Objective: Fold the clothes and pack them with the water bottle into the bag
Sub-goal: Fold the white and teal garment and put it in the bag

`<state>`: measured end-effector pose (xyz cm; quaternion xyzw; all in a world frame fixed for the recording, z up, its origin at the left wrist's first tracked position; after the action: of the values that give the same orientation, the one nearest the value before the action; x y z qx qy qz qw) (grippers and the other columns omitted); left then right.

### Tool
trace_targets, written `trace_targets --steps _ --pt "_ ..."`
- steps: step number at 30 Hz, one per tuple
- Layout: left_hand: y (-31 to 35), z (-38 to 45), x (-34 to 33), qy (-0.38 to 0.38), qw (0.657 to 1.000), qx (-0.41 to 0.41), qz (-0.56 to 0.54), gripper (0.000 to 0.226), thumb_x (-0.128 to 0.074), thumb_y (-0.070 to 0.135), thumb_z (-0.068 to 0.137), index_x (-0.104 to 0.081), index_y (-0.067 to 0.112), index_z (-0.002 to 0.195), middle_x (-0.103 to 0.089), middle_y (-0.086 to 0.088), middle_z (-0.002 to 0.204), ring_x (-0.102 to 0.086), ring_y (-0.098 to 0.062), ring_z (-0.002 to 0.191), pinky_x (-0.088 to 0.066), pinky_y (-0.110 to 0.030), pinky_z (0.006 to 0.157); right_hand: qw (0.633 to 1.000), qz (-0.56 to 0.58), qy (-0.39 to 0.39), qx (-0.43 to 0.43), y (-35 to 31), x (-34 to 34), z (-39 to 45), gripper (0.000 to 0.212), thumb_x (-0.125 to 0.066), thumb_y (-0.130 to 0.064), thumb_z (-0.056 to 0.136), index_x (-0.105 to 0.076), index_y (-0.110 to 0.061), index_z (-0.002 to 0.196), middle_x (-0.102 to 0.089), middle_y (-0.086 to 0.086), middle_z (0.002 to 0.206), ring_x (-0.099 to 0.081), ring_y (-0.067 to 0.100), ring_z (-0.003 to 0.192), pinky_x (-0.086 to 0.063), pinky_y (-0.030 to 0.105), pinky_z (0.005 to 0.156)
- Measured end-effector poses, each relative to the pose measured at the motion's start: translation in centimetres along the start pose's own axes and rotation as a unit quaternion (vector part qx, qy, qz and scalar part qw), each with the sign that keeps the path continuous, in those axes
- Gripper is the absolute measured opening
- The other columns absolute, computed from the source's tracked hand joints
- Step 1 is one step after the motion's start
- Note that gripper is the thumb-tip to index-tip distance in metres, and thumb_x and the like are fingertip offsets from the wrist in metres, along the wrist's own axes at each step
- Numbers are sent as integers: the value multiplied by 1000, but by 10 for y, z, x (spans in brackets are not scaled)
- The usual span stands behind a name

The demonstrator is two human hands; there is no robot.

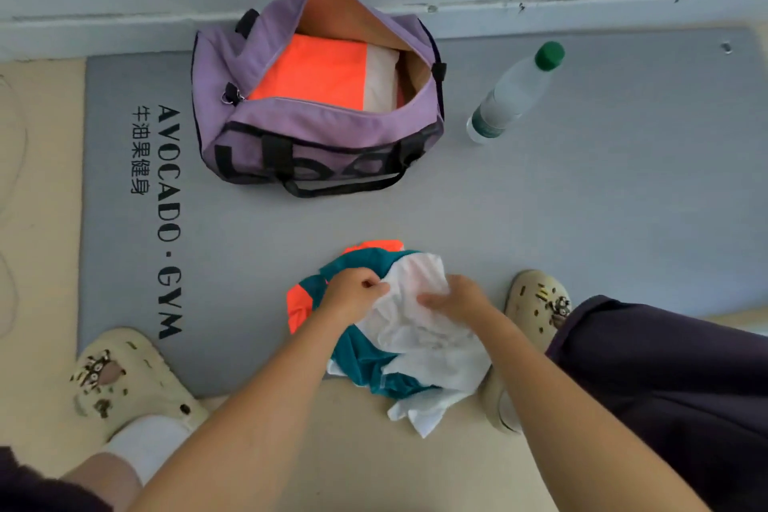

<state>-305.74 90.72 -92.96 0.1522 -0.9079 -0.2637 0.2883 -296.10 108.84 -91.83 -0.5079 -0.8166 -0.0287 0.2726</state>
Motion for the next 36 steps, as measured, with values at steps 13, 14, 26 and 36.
trace_targets --steps 13,14,26,36 --pt "131 -183 193 83 979 -108 -153 59 -51 76 69 -72 27 95 -74 6 98 -67 -16 93 -49 -36 82 895 276 -116 331 -151 139 -208 31 -75 -38 82 -73 -18 105 -74 5 108 -70 21 102 -57 32 85" --pt "143 -209 205 56 983 -133 -116 67 -52 84 62 -73 32 100 -74 6 101 -68 -12 96 -51 -34 84 882 284 -119 358 -155 151 -230 34 -73 -40 82 -73 -15 106 -73 8 111 -69 22 105 -56 32 87" --pt "170 -356 279 195 948 -249 -31 82 -68 80 55 -59 1 78 -51 3 64 -50 -9 58 -36 -25 57 784 351 -89 503 -155 198 -372 13 -69 -31 86 -68 -20 80 -69 -3 80 -66 11 72 -52 22 62" --pt "172 -346 227 84 939 -326 -71 67 -78 59 63 -53 48 125 -56 19 128 -57 7 113 -45 -15 90 795 303 -181 493 -149 151 -370 21 -62 -19 93 -72 -13 111 -74 8 102 -71 19 90 -56 27 76"
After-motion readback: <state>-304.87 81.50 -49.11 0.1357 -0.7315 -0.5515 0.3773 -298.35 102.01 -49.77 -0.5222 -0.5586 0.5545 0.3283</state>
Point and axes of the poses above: each hand's wrist, its own z-axis towards the middle knuckle, its own x-axis out of the back of the hand, y = z × x, the point moved 2 cm from there along z, towards the middle knuckle
